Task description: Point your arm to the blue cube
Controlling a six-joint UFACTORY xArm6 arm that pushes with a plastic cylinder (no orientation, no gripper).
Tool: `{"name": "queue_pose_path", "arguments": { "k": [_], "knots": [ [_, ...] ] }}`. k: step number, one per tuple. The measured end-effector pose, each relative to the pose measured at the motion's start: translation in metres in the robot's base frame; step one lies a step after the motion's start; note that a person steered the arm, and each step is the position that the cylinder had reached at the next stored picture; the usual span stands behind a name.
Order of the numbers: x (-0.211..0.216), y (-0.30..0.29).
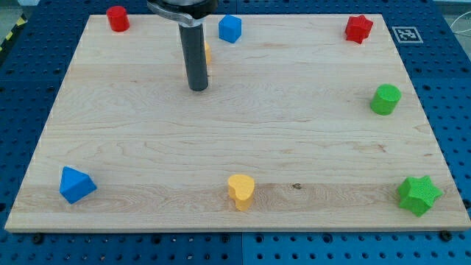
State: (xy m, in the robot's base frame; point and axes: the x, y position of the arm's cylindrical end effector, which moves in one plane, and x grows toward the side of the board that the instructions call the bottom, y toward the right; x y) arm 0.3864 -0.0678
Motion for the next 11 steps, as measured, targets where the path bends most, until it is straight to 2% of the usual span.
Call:
{"name": "queue_pose_path", "arguments": {
  "k": [2, 4, 5, 6, 9, 11],
  "knots": [
    [0.019, 0.022],
    [0.044, 0.131],
    [0.017, 0.157],
    [-0.016, 0.157],
    [-0.041, 0.127],
    [-0.054, 0.076]
  ]
}}
